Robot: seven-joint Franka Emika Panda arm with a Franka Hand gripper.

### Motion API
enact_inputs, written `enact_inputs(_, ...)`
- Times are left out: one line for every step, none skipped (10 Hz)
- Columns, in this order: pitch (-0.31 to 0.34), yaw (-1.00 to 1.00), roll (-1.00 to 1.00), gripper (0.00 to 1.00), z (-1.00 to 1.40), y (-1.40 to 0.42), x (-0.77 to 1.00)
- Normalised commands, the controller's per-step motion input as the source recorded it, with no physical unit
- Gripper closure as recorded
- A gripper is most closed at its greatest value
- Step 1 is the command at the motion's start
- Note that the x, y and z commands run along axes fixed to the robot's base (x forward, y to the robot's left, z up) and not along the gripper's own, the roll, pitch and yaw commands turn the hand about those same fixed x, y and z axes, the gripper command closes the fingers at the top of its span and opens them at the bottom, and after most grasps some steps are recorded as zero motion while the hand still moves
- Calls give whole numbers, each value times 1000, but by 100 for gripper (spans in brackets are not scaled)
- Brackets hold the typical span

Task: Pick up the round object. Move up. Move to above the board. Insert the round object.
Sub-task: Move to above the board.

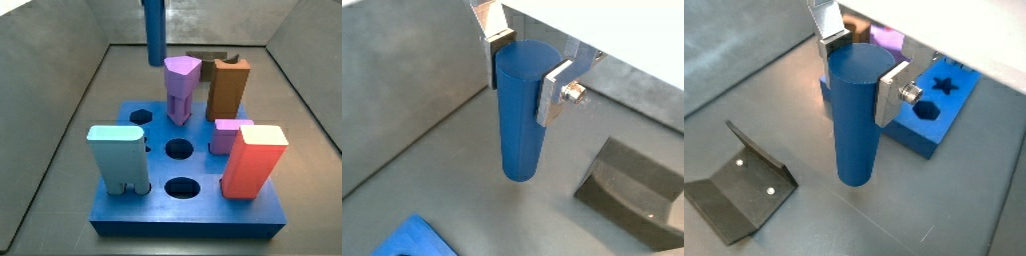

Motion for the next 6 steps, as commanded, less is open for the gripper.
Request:
enact_inputs(64, -1, -27, 100, 245, -18, -20)
enact_inputs(359, 353, -63, 100, 597, -1000, 132)
enact_inputs(366, 326, -36, 100, 563, -1000, 142)
enact_inputs(321, 250, 19, 100, 577, -1000, 152)
enact_inputs(229, 151, -10, 100, 559, -1000, 169)
enact_inputs(162, 68, 4, 100, 556, -1000, 180)
